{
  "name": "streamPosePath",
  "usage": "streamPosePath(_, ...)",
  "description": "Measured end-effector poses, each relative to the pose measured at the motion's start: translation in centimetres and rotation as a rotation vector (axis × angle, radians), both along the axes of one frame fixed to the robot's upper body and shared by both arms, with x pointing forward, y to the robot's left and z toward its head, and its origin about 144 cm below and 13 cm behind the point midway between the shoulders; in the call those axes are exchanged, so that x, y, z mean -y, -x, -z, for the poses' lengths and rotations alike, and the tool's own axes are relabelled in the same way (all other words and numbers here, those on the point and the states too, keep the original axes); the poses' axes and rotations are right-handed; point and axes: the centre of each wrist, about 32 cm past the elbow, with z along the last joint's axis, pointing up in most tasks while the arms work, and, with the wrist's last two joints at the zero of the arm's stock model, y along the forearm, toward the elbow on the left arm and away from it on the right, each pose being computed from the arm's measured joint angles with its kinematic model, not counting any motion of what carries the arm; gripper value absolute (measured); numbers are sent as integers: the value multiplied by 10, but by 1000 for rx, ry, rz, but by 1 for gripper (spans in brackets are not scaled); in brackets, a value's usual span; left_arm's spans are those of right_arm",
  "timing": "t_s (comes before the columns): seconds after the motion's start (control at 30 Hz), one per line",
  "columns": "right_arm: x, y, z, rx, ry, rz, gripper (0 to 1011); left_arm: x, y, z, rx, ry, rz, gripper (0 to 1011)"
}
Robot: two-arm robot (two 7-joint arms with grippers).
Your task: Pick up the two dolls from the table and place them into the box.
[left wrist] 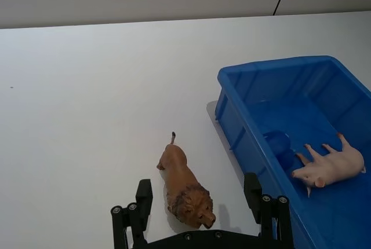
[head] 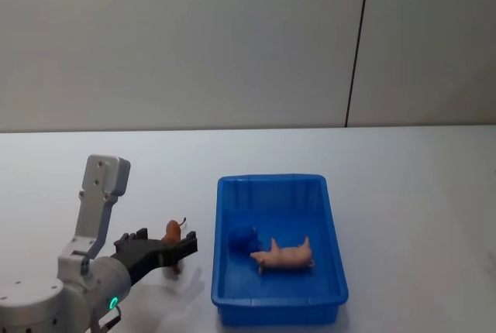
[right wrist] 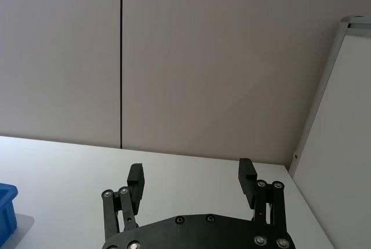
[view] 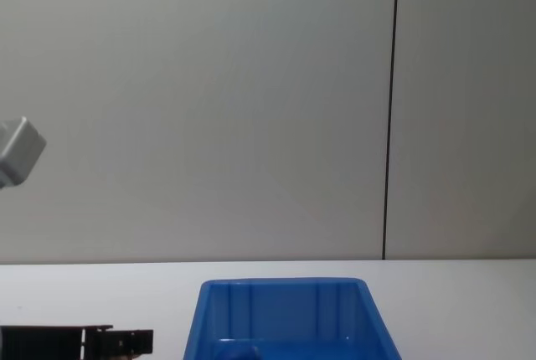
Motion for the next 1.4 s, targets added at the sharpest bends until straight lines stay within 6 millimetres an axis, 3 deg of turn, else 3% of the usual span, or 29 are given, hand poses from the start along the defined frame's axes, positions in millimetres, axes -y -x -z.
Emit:
streamPosePath(1.17, 1, 0, 0, 1, 1, 4, 1001, 7, -28, 17, -66, -7, -46, 999)
streamPosePath(1.4, 0, 0, 0, 1, 1, 4, 1001, 7, -30, 18, -71, -10, -49, 848)
